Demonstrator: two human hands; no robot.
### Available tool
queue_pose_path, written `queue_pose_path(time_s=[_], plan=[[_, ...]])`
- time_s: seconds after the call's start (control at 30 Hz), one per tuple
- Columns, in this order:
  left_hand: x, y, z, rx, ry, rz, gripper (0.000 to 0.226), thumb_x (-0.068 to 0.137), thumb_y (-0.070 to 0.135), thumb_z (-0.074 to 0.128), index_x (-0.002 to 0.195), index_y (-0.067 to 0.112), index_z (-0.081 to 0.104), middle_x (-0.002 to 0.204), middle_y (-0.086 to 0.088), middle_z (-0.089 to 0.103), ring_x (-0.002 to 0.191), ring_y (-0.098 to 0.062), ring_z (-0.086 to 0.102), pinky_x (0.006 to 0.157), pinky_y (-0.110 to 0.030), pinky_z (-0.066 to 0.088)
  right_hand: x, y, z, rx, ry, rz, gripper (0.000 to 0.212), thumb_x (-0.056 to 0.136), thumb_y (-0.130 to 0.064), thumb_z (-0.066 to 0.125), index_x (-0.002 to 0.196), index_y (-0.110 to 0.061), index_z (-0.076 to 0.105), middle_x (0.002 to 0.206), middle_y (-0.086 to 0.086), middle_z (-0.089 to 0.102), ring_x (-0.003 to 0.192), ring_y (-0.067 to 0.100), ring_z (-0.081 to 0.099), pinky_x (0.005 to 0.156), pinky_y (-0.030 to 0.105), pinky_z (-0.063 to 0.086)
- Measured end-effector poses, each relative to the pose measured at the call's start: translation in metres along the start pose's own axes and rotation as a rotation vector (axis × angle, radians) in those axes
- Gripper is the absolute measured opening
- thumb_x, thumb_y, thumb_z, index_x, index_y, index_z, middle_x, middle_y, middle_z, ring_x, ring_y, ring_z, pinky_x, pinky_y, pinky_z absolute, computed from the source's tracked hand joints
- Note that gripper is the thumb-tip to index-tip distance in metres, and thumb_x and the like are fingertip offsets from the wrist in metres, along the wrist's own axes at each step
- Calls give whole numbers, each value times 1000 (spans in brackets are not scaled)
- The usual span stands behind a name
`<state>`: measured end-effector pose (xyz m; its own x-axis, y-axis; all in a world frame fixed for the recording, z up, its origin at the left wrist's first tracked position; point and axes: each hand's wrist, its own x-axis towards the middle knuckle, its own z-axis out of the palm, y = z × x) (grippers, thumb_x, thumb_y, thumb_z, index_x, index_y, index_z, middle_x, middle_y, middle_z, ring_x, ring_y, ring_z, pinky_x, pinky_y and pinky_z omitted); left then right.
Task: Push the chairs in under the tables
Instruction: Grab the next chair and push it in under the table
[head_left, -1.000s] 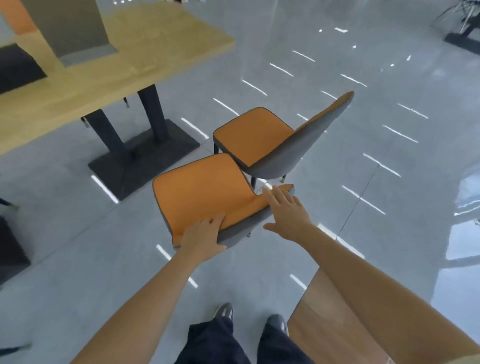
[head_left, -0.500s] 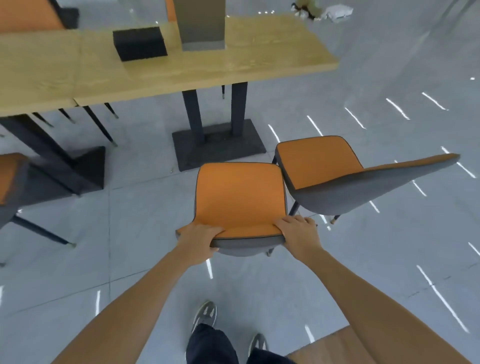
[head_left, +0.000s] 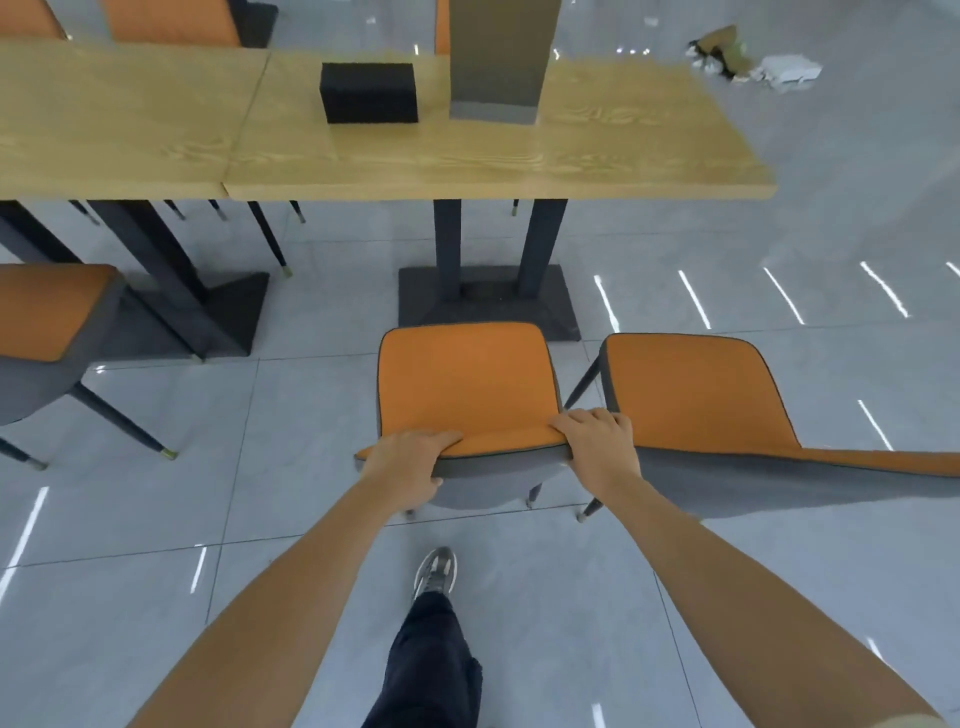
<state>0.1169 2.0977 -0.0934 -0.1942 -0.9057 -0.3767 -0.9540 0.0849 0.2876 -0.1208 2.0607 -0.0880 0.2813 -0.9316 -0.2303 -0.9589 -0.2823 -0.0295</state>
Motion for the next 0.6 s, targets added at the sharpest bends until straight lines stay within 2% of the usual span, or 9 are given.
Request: queue_pose_path(time_s=[0.17,0.33,0.6], plan=[[50,-44,-34,36,12,-35,61,87,22,58,140,35,31,135,2,52,120,-26,51,98,-41,45,66,-17,-11,5,2,-69,38,89,-17,57,125,-25,48,127,-1,57,119,27,48,100,42,33],[103,-82,-72,60,35,-81,59,86,20,57,139,35,34,135,1,51,121,-25,50,98,-39,42,136,-34,-27,-19,-41,-109,48,81,-20,68,124,-24,46,123,-1,57,113,28,51,98,43,36],[174,-117,-113,85,58,-71,57,86,21,56,137,36,36,128,4,55,115,-23,54,89,-35,44,224,-39,-48,0,-25,-95,44,82,-19,67,122,-25,48,117,0,59,109,27,52,96,42,36]])
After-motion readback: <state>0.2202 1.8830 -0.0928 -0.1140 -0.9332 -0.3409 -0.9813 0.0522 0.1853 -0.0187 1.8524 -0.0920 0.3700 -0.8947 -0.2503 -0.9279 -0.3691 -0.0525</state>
